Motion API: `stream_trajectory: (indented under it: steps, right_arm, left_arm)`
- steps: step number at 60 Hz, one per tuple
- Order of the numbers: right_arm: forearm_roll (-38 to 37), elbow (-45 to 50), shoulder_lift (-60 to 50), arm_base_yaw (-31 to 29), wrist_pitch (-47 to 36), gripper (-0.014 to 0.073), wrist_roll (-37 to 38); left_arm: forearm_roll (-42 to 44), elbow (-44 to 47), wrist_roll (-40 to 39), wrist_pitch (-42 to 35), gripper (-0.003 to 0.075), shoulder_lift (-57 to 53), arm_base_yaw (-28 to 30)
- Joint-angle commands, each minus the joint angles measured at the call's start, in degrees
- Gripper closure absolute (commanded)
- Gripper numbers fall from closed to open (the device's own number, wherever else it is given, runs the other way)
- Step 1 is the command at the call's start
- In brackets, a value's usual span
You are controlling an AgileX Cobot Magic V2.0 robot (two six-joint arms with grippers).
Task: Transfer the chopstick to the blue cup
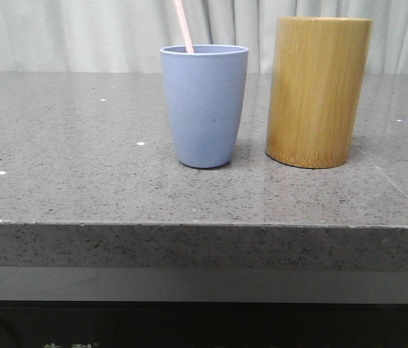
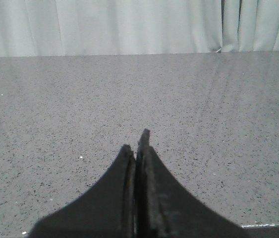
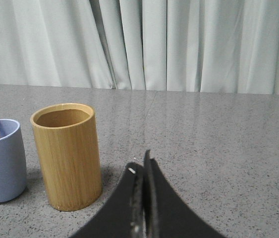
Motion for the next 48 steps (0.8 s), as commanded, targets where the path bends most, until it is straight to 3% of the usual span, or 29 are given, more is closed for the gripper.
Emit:
stream_trajectory:
  steps: [1, 34, 48]
  right_arm:
    - [0.33, -1.3, 0.64, -0.4, -5.18, 0.0716, -0.43]
    - [0.33, -1.3, 0.64, -0.4, -5.18, 0.0716, -0.43]
    - [0.33, -1.3, 0.64, -0.4, -5.18, 0.0716, -0.43]
  left_arm:
    - [-0.32, -1.31, -0.42, -4.65, 0.0739, 0.66, 0.12]
    - [-0.91, -1.04, -0.42, -5.26, 0.0739, 0.66, 0.12]
    - [-7.97, 7.49, -0.42, -16.32, 0.0739, -2.65, 3.02]
